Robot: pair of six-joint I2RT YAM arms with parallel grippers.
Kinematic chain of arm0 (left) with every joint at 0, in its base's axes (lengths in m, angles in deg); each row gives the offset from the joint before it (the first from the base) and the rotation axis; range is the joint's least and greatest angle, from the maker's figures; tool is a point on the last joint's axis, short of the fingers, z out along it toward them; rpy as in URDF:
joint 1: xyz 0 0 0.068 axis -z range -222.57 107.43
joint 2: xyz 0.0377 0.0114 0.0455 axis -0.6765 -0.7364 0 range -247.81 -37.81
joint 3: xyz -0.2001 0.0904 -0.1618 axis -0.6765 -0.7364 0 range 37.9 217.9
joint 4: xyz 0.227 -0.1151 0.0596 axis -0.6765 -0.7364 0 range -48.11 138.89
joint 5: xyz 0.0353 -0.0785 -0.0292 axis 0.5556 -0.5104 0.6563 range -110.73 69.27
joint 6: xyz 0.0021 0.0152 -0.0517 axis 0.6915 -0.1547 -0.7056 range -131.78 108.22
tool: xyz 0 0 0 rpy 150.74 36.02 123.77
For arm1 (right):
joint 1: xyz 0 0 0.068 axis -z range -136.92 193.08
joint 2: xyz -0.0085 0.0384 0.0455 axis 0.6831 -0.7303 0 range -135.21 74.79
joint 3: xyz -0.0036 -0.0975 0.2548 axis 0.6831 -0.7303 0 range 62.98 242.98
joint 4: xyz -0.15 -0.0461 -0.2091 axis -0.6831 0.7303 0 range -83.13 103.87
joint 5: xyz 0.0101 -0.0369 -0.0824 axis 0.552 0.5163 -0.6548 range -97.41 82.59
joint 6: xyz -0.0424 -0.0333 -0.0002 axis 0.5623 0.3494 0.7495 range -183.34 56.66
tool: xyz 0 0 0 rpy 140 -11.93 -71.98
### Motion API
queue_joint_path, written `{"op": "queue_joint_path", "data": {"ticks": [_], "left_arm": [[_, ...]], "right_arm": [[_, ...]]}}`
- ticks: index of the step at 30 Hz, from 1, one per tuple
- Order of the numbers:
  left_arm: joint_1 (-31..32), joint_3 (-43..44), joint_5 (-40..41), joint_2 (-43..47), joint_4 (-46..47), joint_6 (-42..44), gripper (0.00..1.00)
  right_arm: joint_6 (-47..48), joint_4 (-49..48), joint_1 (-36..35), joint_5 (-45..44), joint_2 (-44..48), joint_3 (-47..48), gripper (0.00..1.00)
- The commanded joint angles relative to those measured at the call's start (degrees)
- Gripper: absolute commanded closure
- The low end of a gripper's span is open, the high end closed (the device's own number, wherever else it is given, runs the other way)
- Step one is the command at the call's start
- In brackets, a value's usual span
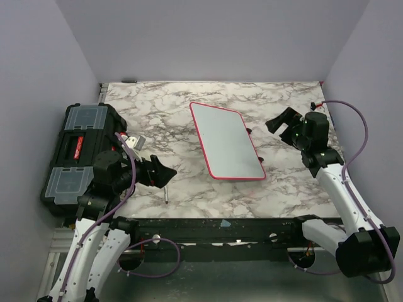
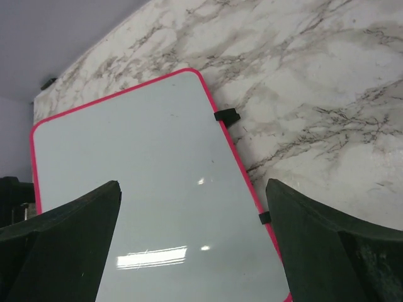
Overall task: Write a sentence on the whiteboard
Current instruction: Adjust the whiteboard at the center of the board.
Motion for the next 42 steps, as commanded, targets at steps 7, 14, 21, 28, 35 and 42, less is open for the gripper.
{"op": "queue_joint_path", "data": {"ticks": [7,14,21,28,35,42], "left_arm": [[1.7,0.7,0.2,-3.3,2.0,-3.9,0.04],[2.0,4.1,2.5,-9.8,6.0,-9.2,0.14],[2.9,12.0,4.1,-22.7,6.3,-11.4,0.29],[4.6,20.7,4.1,-34.4,6.5,-12.6,0.36],[6.3,28.9,5.0,-44.0,6.1,-12.7,0.42],[8.0,35.7,6.3,-52.9,4.3,-12.3,0.5]], "right_arm": [[6.9,13.3,0.1,-0.6,-5.8,1.3,0.05],[9.5,16.4,0.1,-4.6,-11.7,2.1,0.19],[12.5,18.0,0.1,-6.5,-18.9,5.6,0.34],[15.1,18.1,-0.1,-7.1,-25.1,8.9,0.4],[16.4,17.8,-0.2,-7.8,-30.2,11.1,0.46],[17.3,17.3,-1.7,-9.1,-33.7,11.4,0.55]]}}
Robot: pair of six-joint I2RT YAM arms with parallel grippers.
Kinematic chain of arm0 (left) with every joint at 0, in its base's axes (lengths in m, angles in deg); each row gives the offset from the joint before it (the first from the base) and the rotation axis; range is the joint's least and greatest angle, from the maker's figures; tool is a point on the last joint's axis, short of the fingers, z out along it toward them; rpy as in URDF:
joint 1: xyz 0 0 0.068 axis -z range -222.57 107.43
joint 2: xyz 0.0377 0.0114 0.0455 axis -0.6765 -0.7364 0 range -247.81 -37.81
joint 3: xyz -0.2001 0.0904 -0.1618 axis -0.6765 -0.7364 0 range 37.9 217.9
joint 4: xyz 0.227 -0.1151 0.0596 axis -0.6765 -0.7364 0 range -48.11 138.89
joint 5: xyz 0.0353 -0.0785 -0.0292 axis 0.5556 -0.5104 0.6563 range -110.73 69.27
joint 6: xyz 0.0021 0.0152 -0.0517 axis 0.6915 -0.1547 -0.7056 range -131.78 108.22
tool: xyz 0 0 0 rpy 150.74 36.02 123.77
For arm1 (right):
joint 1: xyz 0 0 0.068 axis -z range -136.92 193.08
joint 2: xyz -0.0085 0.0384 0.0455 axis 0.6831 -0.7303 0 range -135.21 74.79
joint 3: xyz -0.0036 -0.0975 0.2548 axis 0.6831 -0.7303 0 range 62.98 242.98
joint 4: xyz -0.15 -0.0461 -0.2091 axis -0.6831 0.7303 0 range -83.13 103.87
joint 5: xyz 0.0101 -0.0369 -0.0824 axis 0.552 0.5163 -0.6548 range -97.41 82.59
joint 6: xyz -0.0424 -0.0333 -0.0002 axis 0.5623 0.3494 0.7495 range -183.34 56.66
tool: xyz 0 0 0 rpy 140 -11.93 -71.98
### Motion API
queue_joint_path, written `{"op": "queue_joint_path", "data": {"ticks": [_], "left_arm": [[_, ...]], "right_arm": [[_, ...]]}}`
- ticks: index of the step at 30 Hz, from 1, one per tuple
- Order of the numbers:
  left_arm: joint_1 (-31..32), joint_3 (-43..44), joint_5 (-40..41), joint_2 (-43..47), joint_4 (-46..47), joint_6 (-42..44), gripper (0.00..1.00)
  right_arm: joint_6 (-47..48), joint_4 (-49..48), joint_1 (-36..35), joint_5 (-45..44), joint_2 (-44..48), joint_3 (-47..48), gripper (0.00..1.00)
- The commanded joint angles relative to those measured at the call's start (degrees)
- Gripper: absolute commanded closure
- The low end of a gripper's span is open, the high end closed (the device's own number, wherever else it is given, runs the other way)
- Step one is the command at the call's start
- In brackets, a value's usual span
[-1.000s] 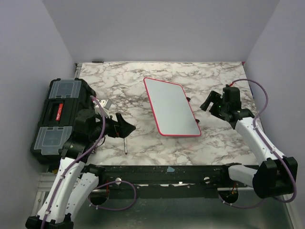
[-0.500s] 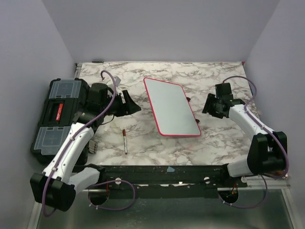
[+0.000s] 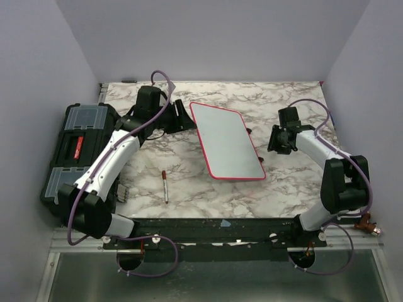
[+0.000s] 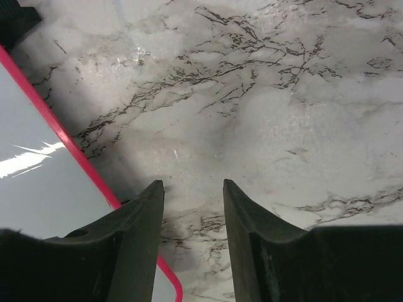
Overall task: Write a sentence on the whiteboard
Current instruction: Adjust the whiteboard at the center of the board.
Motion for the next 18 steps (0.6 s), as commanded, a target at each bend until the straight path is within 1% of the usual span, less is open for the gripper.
{"op": "queue_joint_path", "data": {"ticks": [1,6,11,18], "left_arm": [[1.4,5.2,2.2,-5.5,-1.9,0.3,0.5],[2.5,8.7,2.9,-9.9,-3.1,0.7,0.51],[3.0,10.1,3.3,-11.5,-3.4,0.7,0.51],[3.1,13.2,3.9,-13.9,-5.0,2.2,0.51]], "right_arm": [[1.5,0.6,-1.5,-2.7,-2.7,1.6,0.56],[1.2,-0.4,-3.3,-1.8,-4.1,-0.4,0.57],[1.3,-0.9,-4.5,-1.2,-6.1,-1.6,0.59],[1.2,-0.7,-7.1,-1.1,-6.6,-2.7,0.59]]}}
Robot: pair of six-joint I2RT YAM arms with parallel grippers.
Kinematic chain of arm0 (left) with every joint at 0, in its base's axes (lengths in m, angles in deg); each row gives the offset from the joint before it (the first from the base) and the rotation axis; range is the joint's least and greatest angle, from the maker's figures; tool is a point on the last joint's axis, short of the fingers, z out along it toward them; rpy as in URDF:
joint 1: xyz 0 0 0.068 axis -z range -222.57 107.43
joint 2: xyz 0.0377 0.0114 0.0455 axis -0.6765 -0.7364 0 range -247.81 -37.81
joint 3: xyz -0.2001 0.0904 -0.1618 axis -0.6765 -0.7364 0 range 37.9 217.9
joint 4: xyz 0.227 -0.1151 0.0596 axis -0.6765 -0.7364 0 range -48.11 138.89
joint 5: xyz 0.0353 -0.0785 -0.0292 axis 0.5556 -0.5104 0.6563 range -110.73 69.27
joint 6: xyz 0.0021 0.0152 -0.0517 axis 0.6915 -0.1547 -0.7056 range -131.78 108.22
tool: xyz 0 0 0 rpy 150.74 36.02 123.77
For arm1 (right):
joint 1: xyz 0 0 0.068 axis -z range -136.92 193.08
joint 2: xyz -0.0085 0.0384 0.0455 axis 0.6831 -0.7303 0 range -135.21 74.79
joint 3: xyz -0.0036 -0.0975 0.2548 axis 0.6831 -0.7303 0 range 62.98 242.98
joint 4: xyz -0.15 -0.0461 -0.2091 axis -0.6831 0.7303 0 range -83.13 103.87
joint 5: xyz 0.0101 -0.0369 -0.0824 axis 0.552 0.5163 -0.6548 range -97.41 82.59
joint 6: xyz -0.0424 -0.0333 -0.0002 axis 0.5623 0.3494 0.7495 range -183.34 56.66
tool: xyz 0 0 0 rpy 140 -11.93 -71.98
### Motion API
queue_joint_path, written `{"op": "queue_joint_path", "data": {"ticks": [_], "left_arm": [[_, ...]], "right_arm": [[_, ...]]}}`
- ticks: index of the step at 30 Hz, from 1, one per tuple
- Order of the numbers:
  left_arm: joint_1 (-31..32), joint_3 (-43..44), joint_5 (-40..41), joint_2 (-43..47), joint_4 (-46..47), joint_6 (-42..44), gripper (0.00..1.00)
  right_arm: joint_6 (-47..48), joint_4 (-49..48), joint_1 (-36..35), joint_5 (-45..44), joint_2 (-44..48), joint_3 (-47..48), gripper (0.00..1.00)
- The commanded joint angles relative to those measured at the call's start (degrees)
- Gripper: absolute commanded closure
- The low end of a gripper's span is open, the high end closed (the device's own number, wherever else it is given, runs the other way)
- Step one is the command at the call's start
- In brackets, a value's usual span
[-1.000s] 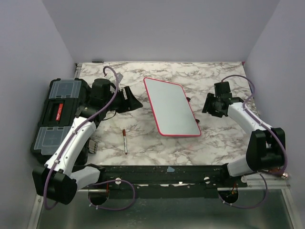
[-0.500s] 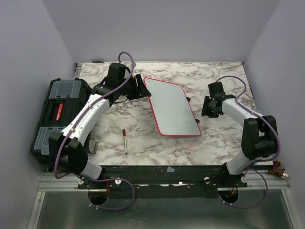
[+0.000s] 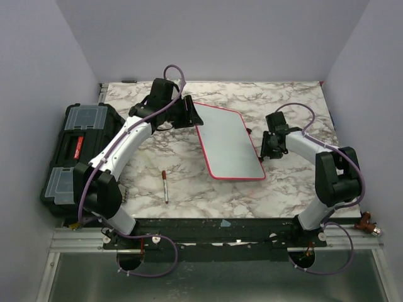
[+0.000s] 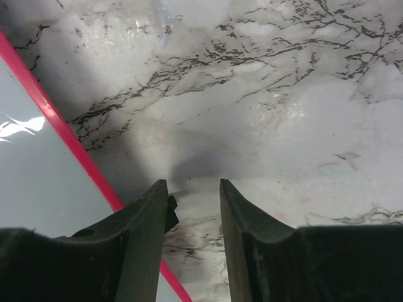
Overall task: Write a sentence on the whiteboard
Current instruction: Adjust the whiteboard at the center of the board.
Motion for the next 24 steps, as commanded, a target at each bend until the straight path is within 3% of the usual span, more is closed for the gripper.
{"op": "queue_joint_path", "data": {"ticks": [1,24], "left_arm": [[0.4,3.8,1.7,-1.9,-1.9,1.9,0.51],[0.4,22.2,1.0,-16.4,-11.8,9.2,0.52]], "right_arm": [[0.5,0.9,-2.1,0.1,-1.1,-1.9,0.59],[-5.8,0.3,-14.0,7.9,0.2,-3.4,0.6]]}}
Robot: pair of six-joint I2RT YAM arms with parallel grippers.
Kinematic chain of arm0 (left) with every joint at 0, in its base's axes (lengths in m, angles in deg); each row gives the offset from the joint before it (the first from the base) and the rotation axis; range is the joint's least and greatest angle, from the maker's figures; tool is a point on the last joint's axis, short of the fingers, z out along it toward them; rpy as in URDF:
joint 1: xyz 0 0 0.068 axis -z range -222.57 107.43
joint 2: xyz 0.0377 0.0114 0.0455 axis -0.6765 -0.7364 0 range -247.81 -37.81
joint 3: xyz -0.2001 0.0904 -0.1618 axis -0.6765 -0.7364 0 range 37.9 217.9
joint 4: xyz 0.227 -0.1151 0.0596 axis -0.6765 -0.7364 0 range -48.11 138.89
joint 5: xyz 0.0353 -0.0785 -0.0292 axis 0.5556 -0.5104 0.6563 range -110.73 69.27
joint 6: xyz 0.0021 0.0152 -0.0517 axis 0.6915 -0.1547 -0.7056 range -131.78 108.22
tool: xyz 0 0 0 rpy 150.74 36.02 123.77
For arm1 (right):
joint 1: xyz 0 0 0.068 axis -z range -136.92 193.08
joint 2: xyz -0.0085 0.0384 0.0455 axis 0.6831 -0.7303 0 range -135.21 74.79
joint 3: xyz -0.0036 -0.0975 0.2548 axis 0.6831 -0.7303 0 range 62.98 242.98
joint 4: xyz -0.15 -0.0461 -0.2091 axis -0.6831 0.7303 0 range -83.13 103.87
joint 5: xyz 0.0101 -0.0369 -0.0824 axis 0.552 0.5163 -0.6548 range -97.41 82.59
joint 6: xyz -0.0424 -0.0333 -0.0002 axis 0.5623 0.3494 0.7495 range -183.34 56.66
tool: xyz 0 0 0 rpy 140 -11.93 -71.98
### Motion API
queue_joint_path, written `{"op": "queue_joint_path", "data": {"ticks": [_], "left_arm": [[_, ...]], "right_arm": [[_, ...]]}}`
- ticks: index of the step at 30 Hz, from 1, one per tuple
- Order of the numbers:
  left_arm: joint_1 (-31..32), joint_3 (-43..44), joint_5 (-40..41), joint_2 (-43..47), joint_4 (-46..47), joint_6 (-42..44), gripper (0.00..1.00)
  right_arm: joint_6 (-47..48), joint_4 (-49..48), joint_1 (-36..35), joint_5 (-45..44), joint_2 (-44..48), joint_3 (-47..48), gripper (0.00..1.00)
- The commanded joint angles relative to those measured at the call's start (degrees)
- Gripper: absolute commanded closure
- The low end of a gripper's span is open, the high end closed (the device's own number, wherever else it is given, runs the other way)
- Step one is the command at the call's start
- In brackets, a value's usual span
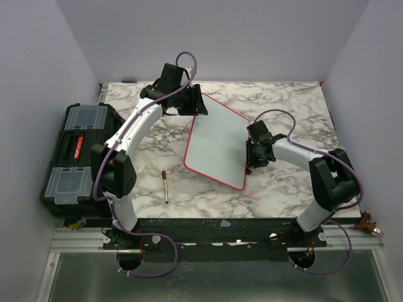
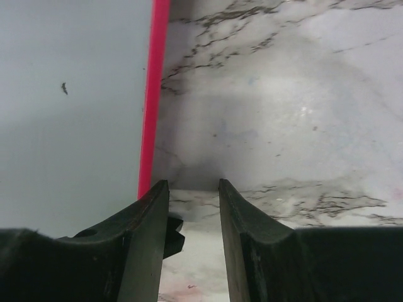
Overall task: Write a sentence on the whiteboard
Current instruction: Adjust the whiteboard at the center of the board.
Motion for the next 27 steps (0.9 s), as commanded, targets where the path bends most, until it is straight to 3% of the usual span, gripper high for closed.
{"op": "queue_joint_path", "data": {"ticks": [1,9,14,19,27], "left_arm": [[0.2,3.2,0.4,-2.8,-3.5,2.3,0.52],[0.1,11.0,1.3,-4.9,-8.8,4.7,0.49],[0.1,15.3,2.7,-3.5,-12.3,6.2,0.37],[0.0,16.0,5.9,0.0,-14.3,7.8,0.24],[-0.8,11.2,11.4,8.6,-16.8,9.7,0.2]], "right_arm": [[-3.5,0.6,-3.0,6.7,-1.0,-0.2,0.6],[-6.7,-1.5,-8.1,8.8,-3.6,2.1,0.6],[-8.6,-2.7,-11.8,9.5,-7.0,5.0,0.6],[-10.3,-3.9,-15.1,10.0,-10.1,7.4,0.6],[-12.1,-5.7,-18.6,11.4,-14.5,12.2,0.6]]}}
